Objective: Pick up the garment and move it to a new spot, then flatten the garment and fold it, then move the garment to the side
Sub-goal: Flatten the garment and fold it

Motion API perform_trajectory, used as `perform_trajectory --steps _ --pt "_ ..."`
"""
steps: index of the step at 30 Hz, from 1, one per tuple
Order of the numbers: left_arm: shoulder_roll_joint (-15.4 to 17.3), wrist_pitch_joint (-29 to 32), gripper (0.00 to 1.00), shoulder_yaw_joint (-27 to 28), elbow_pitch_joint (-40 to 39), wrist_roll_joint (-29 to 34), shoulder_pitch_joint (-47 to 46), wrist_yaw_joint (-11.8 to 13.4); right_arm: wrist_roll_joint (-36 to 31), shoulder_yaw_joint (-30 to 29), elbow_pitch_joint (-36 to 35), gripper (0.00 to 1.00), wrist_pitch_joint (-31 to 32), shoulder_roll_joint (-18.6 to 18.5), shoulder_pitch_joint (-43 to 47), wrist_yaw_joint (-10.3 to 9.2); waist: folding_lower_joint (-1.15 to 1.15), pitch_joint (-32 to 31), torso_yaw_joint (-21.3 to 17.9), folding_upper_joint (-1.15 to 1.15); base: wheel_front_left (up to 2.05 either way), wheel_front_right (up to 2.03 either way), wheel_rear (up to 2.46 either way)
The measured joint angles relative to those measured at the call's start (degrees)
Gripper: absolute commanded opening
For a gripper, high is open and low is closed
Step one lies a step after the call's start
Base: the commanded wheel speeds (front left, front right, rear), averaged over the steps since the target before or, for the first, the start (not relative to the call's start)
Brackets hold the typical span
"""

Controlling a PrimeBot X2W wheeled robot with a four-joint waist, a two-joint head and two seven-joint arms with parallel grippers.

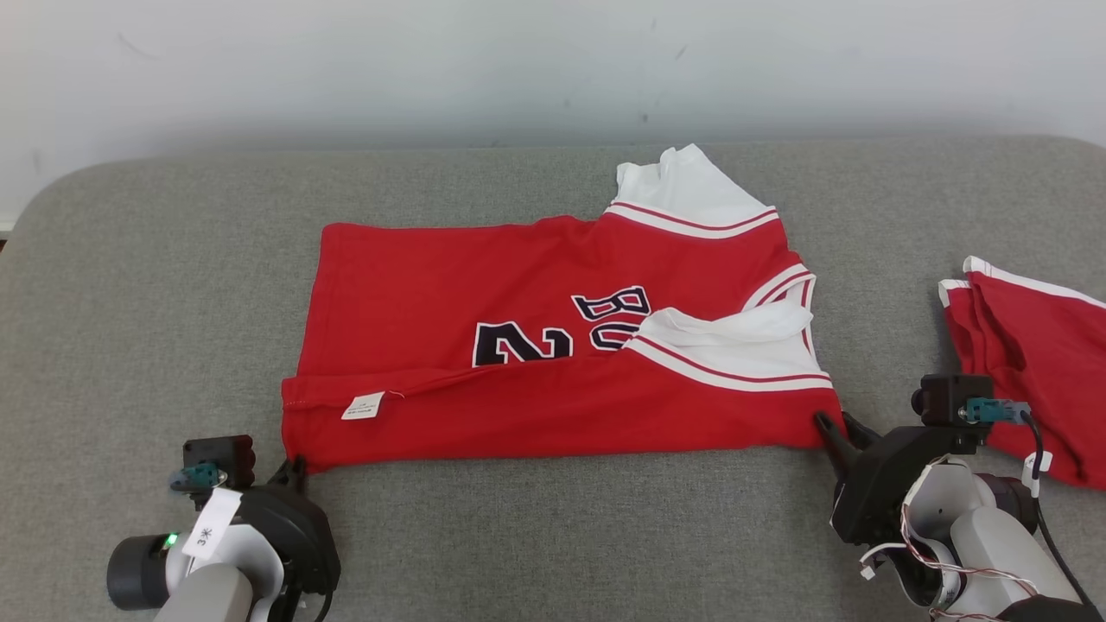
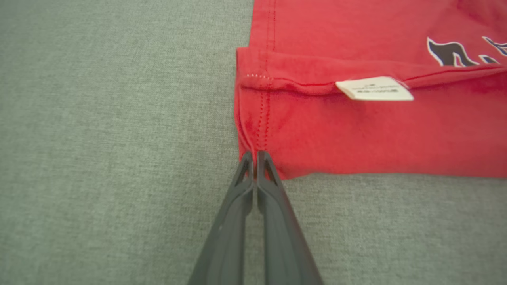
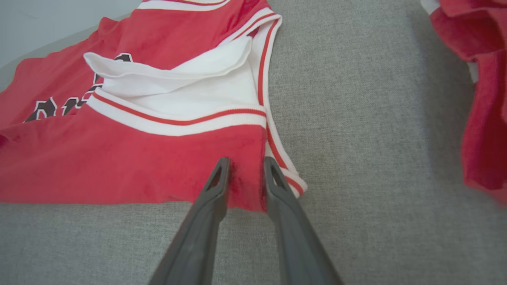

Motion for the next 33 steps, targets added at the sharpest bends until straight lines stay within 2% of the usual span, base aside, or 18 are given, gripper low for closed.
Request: perform_trajectory --steps 2,3,5,16,23,33 --pt "0.0 0.0 0.00 0.0 0.1 0.0 0.0 0.0 0.0 0.0 0.0 0.25 0.1 0.0 0.0 -0.03 0.00 -0.1 0.0 0.00 0.00 0.00 0.00" --pt "0.0 0.0 0.00 0.0 0.2 -0.1 0.0 0.0 0.0 0.0 0.1 0.22 0.1 0.0 0.0 -0.08 0.00 -0.1 0.0 0.00 0.00 0.00 0.00" --pt "0.0 0.0 0.00 0.0 0.5 -0.1 -0.2 -0.3 0.0 -0.1 0.1 0.00 0.1 0.0 0.0 -0.08 0.00 -0.1 0.0 0.00 0.00 0.00 0.00" --pt "-0.4 -1.3 0.00 0.4 1.3 -1.7 -0.5 -0.4 1.2 -1.9 -2.1 0.00 -0.7 -0.1 2.0 -0.26 0.00 -1.6 -0.1 0.00 0.00 0.00 0.00" --pt "-0.1 -3.7 0.00 1.1 0.6 -2.4 3.8 -0.4 3.2 -3.6 -6.0 0.00 -2.1 0.6 7.1 -0.05 0.00 -3.7 -0.2 0.00 0.00 0.00 0.00" --pt "2.0 -5.1 0.00 0.6 -0.5 -2.6 10.0 -1.5 6.0 -4.8 -12.5 0.00 -1.0 0.7 21.6 0.08 -0.01 -7.7 -0.2 0.00 0.00 0.00 0.00"
